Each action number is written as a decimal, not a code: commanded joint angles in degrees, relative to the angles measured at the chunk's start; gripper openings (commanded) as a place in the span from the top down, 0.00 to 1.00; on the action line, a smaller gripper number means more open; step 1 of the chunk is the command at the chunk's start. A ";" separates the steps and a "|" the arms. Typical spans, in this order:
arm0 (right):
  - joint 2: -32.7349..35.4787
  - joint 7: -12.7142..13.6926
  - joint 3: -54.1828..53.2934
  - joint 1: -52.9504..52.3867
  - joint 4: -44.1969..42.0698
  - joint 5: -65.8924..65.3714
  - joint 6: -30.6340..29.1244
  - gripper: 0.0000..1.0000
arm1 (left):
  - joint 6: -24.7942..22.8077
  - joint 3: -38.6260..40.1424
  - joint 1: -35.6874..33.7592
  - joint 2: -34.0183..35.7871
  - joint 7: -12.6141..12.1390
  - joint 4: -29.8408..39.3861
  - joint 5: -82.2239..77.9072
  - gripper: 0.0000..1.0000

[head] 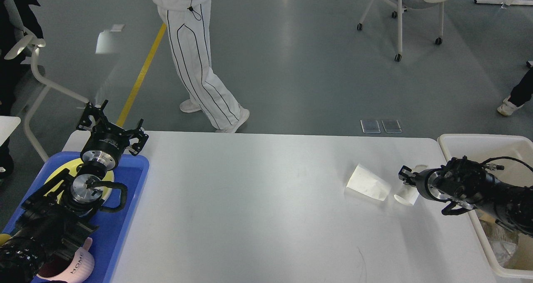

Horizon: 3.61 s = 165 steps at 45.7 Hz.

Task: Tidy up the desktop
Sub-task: 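Close the right gripper on the paper cup, then lift the paper cup and drop it into the white bin, then raise the right arm back over the table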

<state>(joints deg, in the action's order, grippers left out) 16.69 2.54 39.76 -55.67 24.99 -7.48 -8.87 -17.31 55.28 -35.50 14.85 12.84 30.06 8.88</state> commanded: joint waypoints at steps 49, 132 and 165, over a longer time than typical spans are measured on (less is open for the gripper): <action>-3.68 0.89 4.98 -53.76 41.19 -0.43 -20.75 1.00 | 0.00 0.00 0.00 0.00 -0.01 0.00 -0.01 0.02; 3.97 0.19 -1.35 7.69 -26.75 11.61 9.93 0.00 | 0.00 -0.09 0.00 -0.09 -0.01 0.00 -0.01 0.02; 5.73 -0.16 7.70 -41.17 32.82 2.83 -11.43 0.00 | 0.00 0.00 0.00 -0.09 -0.01 0.00 -0.01 0.02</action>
<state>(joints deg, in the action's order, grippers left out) 22.46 2.26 47.23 -86.05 39.04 -1.21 -19.14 -17.31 55.20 -35.52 14.77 12.85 30.06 8.89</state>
